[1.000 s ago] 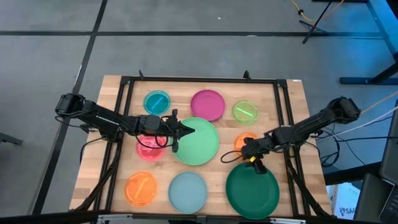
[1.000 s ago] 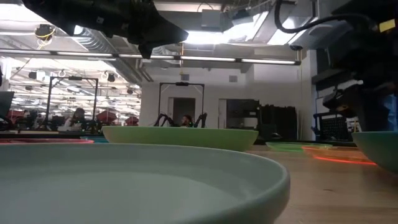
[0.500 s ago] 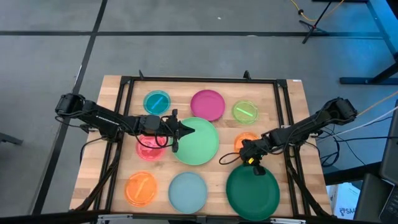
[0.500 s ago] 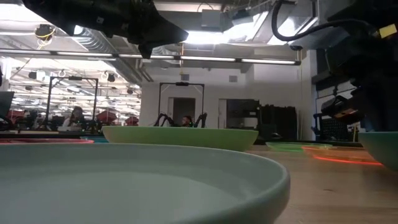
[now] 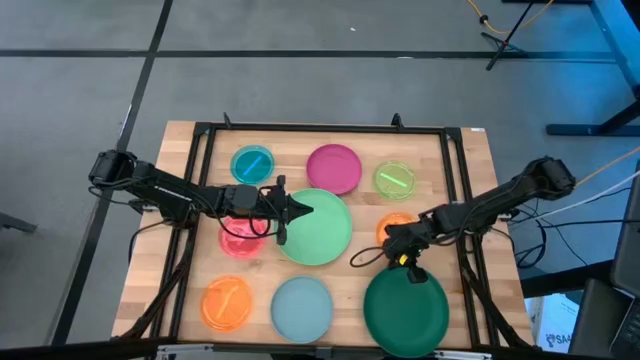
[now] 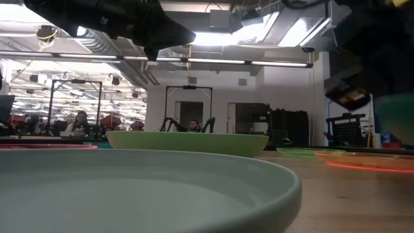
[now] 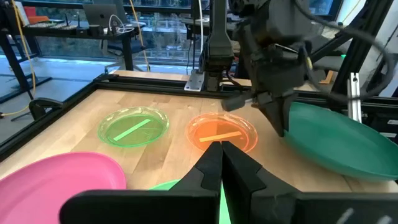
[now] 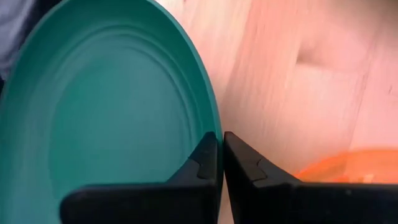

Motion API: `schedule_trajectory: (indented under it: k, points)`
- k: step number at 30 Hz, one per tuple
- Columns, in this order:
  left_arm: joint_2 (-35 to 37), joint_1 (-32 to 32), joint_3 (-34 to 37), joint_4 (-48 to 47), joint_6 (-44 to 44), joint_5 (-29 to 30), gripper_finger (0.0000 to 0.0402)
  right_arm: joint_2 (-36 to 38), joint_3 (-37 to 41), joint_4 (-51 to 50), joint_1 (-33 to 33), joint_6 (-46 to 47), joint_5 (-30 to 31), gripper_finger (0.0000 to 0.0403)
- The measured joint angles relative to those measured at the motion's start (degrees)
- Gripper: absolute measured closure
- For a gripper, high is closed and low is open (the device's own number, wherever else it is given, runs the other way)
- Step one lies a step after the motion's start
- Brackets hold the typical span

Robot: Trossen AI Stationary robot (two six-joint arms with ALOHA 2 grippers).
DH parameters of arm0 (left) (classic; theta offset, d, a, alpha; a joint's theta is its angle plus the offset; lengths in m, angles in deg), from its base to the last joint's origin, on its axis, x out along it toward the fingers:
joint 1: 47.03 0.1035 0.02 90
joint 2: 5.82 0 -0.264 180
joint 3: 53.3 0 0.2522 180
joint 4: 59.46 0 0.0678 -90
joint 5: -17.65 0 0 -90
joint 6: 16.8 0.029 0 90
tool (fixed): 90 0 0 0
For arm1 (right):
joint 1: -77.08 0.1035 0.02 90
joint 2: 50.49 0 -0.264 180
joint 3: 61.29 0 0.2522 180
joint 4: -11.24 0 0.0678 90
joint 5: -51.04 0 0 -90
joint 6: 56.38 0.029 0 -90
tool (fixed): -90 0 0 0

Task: Stack plastic plates
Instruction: Stack the dark green plate on top of the light green plate

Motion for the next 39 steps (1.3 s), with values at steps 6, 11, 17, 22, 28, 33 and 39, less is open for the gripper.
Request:
schedule_trajectory:
  k: [6, 11, 17, 22, 28, 33, 39]
  points:
    - [0.0, 0.0, 0.0, 0.0, 0.0, 0.0, 0.0401, 4.51, -2.1, -0.94, -4.77, -2.87, -0.27, 0.0396]
    - [0.0, 0.0, 0.0, 0.02, 0.0, 0.01, 0.0401, 9.32, -2.84, -0.68, -11.13, -4.44, -0.26, 0.0396]
    - [0.0, 0.0, 0.0, 0.01, 0.0, 0.0, 0.0401, 11.67, -2.84, 2.97, -18.96, -4.54, -0.27, 0.0395]
    - [0.0, 0.0, 0.0, 0.09, 0.0, 0.02, 0.0401, 11.45, -2.84, 7.17, -24.73, -4.51, -0.26, 0.0395]
    - [0.0, 0.0, 0.0, 1.19, 0.08, 0.02, 0.0401, 11.35, -2.82, 10.35, -30.51, -4.45, -0.27, 0.0395]
    - [0.0, 0.0, 0.02, 4.75, 2.77, 0.03, 0.0401, 9.1, -2.81, 13.85, -34.25, -4.43, -0.25, 0.0395]
    - [0.0, -0.01, 0.02, 10.33, 6.16, 0.02, 0.0401, 3.38, -2.81, 21.95, -36.59, -4.4, -0.25, 0.0395]
